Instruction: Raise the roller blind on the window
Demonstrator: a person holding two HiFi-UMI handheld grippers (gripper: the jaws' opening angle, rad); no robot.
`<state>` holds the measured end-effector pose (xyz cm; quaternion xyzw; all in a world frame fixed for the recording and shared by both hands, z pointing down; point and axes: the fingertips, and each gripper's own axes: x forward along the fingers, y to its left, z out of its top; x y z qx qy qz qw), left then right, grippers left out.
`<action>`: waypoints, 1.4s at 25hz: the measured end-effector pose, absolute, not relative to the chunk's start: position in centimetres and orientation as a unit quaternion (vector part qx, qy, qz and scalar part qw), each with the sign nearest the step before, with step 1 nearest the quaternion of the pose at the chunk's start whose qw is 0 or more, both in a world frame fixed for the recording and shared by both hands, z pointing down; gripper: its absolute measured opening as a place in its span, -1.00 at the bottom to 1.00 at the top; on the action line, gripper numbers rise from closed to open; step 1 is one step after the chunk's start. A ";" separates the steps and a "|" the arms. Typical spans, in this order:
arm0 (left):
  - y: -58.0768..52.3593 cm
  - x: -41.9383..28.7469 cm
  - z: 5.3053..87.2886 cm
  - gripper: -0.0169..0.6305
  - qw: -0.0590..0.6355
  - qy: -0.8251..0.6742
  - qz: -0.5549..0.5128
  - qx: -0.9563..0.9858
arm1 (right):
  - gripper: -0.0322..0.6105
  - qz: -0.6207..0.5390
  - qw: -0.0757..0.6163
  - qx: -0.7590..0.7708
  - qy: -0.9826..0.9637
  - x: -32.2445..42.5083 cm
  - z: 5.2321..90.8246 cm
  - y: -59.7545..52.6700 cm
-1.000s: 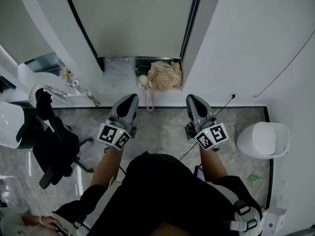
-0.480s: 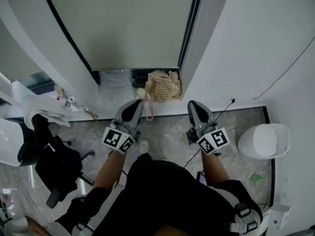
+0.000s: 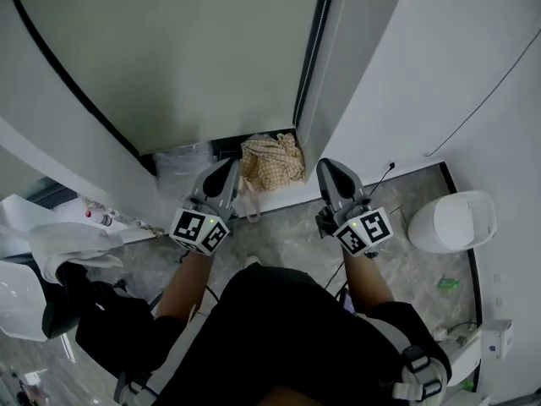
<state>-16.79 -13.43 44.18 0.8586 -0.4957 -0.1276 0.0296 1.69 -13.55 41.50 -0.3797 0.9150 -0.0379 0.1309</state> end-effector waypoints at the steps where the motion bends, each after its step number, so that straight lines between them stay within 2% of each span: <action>1: -14.0 -16.9 44.1 -0.94 0.030 -0.489 -0.129 0.862 | -0.89 -0.037 0.133 -0.385 0.912 1.6 41.4 -14.0; 6: -17.4 -15.8 44.5 -0.94 0.041 -0.449 -0.125 0.884 | -0.89 -0.043 0.135 -0.414 0.899 2.5 41.7 -16.0; 15: -24.9 -9.4 42.4 -0.94 0.036 -0.396 -0.129 0.908 | -0.89 -0.032 0.139 -0.431 0.891 5.8 40.6 -21.1; 19: -28.8 -7.4 41.0 -0.94 0.057 -0.371 -0.139 0.916 | -0.89 -0.016 0.141 -0.427 0.893 6.4 39.8 -23.0; 28: -36.2 -3.4 39.6 -0.93 0.046 -0.343 -0.128 0.930 | -0.89 -0.012 0.153 -0.449 0.880 8.8 40.3 -24.3; 29: -37.1 -2.8 39.5 -0.78 0.048 -0.340 -0.128 0.931 | -0.89 -0.012 0.155 -0.452 0.878 9.0 40.4 -24.5; 32: -39.5 -1.6 38.9 -0.57 0.051 -0.331 -0.133 0.933 | -0.89 -0.009 0.151 -0.453 0.879 9.1 40.7 -24.6; 35: -41.5 0.0 38.5 -0.49 0.031 -0.316 -0.122 0.940 | -0.89 -0.007 0.140 -0.451 0.881 9.3 41.1 -24.5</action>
